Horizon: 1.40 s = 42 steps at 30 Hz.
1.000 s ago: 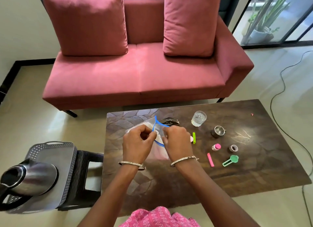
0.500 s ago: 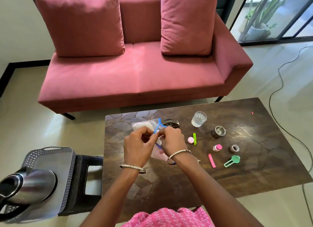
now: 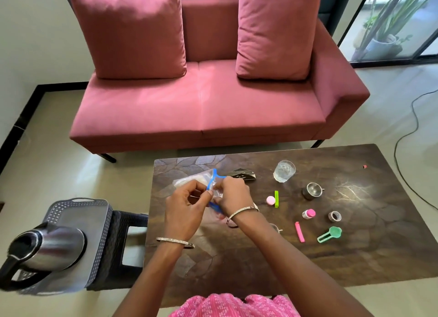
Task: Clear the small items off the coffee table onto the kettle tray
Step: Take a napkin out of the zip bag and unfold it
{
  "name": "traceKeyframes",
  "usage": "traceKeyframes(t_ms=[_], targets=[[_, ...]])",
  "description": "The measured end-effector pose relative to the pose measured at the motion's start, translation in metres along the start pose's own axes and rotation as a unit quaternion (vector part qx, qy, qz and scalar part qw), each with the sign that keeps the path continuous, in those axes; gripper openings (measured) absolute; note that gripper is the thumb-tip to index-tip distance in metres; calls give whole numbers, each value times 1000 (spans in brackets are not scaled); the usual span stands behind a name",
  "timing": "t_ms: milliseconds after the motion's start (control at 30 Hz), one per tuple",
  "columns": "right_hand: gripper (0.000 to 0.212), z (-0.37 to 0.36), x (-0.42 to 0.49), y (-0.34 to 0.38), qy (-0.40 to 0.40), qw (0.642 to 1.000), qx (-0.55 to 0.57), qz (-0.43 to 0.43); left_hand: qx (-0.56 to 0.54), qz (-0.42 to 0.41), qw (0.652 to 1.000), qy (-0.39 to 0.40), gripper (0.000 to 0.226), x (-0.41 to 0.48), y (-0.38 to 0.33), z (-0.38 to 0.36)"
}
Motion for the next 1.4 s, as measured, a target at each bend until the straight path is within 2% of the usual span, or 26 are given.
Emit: traceKeyframes(t_ms=[167,333,600,700,867,1000,1133,1267,1400], targets=[[21,-2,-1,1,-11,999,-37,-10,-8,6,1000,-16,19,-4,8,4],[22,1,-8,4,-31,998,-51,5,12,16,999,-33,15,-8,12,7],[17,9,-21,18,-55,988,-114,92,6,77,996,-52,16,-8,27,-1],[13,18,-28,24,-73,982,-124,124,-34,102,993,-47,17,-5,35,-5],[14,44,-48,27,-188,963,-63,182,-72,137,987,-42,16,-3,44,-9],[9,60,-54,22,-191,955,5,228,-99,169,980,-43,16,-1,52,-10],[6,76,-57,3,-206,950,116,203,-110,198,973,-49,15,4,61,-12],[8,94,-66,-13,-268,926,188,186,-130,222,965,-46,12,6,70,-17],[12,111,-75,-33,-351,898,208,167,-137,226,963,-45,14,6,75,-20]])
Point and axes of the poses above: each hand's wrist, its own x-axis towards the middle knuckle, its own z-axis out of the back of the hand, y = z × x, the point moved 7 cm from there along x, towards the middle knuckle, and after that the axes turned 10 degrees about z, right-handed, at the moved point
